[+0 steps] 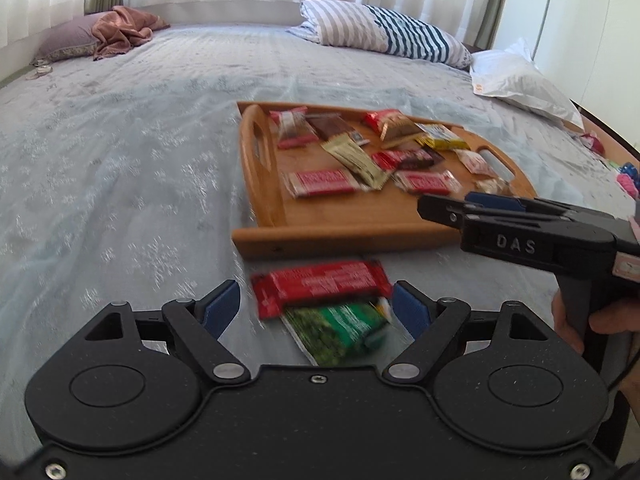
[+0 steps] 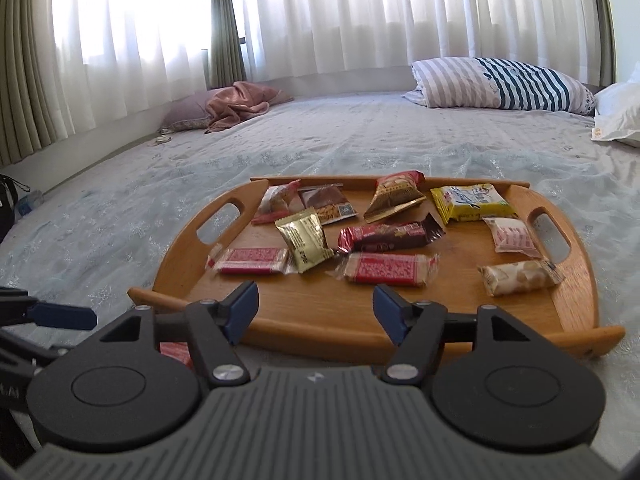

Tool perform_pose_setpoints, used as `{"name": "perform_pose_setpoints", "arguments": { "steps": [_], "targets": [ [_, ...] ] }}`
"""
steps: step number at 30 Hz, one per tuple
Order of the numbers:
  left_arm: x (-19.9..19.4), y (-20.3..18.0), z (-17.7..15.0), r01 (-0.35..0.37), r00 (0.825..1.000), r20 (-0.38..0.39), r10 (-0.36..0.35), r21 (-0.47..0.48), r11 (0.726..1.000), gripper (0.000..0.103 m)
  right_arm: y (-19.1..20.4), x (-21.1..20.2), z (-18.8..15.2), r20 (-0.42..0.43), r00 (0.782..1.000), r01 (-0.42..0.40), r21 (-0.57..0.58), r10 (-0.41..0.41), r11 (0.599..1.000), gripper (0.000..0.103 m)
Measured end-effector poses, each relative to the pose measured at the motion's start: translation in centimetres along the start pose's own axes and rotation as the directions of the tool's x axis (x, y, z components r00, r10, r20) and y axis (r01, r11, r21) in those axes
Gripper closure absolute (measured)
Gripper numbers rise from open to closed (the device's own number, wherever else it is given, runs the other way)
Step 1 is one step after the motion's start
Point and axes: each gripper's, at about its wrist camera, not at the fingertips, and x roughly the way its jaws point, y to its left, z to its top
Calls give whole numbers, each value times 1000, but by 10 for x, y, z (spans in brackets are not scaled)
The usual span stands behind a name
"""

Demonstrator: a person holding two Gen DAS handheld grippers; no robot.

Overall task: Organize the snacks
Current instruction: 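Grasp green pack with left tool while right tool approaches red bar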

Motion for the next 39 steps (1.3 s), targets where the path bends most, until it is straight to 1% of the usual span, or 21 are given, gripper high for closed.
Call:
{"name": "perform_pose_setpoints", "arguments": {
  "steps": [4,6,8,10,12,15,19,23,26,28,31,32,35,39],
  "targets": [
    [3,-13,-9,26,999,-28,-26,7,1000,24,-4,-3,-4,-10,1000,6,18,-6,1000,26],
    [12,-17,-12,5,998,-57,-5,4,1000,32,-4,-5,-6,-11,1000,7,17,-6,1000,26],
    [18,-18,-14,-46,997,-61,47,6,999,46,-3,-6,-8,-13,1000,6,13,-6,1000,26],
    [18,-21,-15,-73,996,-43,74,27,997,50,-2,-8,-9,-12,1000,5,10,-5,1000,26],
    [14,-20,-14,-64,997,-40,64,18,998,54,-1,-9,-10,-13,1000,5,7,-5,1000,26],
    [8,-16,-14,-57,997,-44,57,5,998,55,1,-10,-12,-14,1000,-2,5,2,1000,25],
    [-4,-8,-17,-84,996,-40,84,-10,996,55,7,-11,-16,-9,1000,5,-26,-5,1000,24],
    [-17,6,-14,-130,992,-6,130,-36,991,55,15,-13,-20,-8,1000,9,-49,-9,999,23],
    [-14,20,-7,-182,983,6,183,-64,981,55,18,-14,-23,-8,1000,2,-57,-3,998,23],
    [-7,27,-3,-197,980,16,198,-71,978,55,21,-16,-24,-9,1000,1,-64,-2,998,23],
    [6,30,2,-270,962,33,271,-44,962,55,23,-18,-26,-16,1000,4,-71,-5,997,23],
    [11,31,3,-284,958,30,285,-35,958,55,23,-19,-27,-18,1000,7,-75,-8,997,23],
    [25,33,4,-247,969,-4,247,-38,968,55,25,-22,-30,-22,1000,17,-95,-19,995,23],
    [31,17,1,-253,967,15,253,22,967,55,27,-24,-33,-24,999,21,-116,-24,993,21]
  ]
}}
